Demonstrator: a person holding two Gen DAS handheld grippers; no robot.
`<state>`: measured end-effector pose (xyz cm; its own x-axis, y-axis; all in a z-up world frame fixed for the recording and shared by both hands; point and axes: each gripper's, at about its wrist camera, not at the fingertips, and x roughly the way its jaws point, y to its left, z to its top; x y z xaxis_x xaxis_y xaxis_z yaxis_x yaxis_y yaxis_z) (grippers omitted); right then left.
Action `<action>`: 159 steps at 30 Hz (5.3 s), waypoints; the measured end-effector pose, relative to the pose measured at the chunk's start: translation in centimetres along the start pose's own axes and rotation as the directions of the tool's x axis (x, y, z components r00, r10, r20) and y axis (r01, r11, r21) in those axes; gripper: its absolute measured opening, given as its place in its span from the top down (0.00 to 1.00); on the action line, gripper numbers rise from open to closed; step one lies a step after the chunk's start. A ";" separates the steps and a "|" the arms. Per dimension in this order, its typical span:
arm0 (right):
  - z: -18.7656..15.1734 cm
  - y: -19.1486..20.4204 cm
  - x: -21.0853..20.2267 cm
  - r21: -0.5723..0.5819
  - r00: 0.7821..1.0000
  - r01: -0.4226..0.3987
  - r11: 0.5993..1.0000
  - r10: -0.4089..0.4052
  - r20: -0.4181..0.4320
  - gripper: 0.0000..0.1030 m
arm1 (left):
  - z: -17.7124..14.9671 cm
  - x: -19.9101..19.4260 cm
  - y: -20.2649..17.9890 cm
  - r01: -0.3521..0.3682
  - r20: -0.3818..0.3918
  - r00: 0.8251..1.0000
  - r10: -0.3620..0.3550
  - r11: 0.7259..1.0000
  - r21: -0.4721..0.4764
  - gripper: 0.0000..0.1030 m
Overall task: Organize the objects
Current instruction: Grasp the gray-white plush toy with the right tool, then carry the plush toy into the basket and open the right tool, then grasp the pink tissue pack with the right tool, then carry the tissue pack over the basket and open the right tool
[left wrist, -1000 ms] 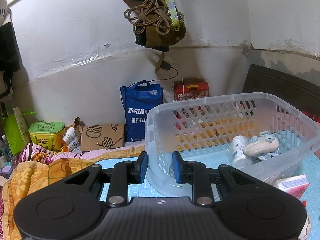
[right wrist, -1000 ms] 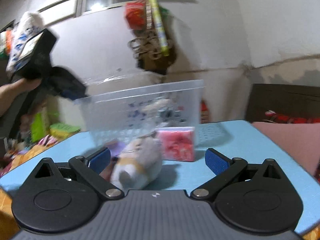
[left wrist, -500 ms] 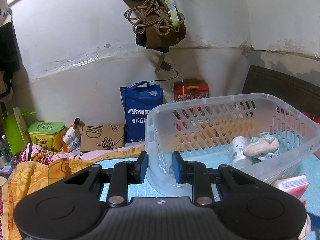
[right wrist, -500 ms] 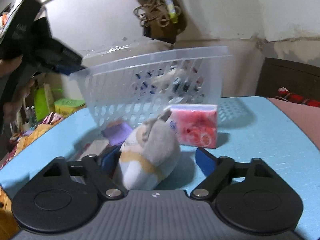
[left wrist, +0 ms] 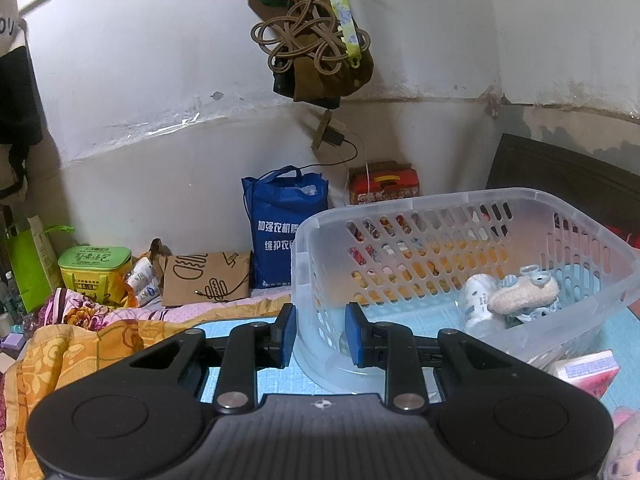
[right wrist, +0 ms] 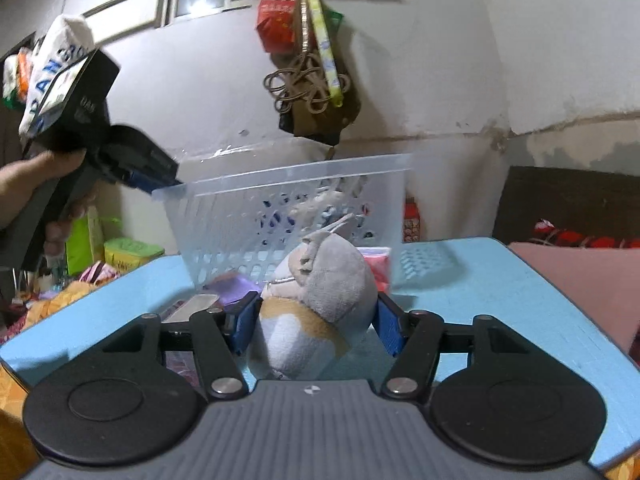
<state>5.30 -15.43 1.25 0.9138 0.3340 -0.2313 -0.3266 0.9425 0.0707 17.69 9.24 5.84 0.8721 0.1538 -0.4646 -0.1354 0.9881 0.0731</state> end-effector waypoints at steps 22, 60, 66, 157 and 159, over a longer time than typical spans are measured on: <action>3.8 -1.3 -0.2 -0.015 0.994 -0.009 1.000 0.010 0.108 0.39 | -0.4 -0.2 -0.2 -0.009 -0.001 1.000 0.009 1.000 0.013 0.71; 13.4 1.9 16.4 -0.071 0.986 -0.090 0.993 0.079 -0.146 0.00 | -0.1 0.0 -0.1 -0.001 -0.005 1.000 0.001 1.000 0.008 0.71; 12.1 0.3 9.4 -0.049 0.999 -0.029 0.998 0.028 -0.025 0.00 | -0.2 -0.2 0.1 0.000 -0.003 1.000 0.000 1.000 0.012 0.71; 15.0 2.3 15.4 -0.042 0.978 -0.144 0.989 0.135 -0.161 0.08 | -0.5 -0.3 -0.2 0.003 0.004 1.000 -0.003 0.999 0.033 0.71; 14.8 2.5 15.4 -0.064 0.988 -0.070 0.995 0.060 -0.140 0.00 | -0.6 -0.4 -0.3 0.003 0.005 1.000 -0.003 0.999 0.034 0.71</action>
<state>22.13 -7.75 12.27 0.8496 0.3854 -0.3601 -0.4046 0.9142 0.0240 17.12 8.91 5.51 0.8749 0.1505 -0.4604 -0.1167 0.9880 0.1012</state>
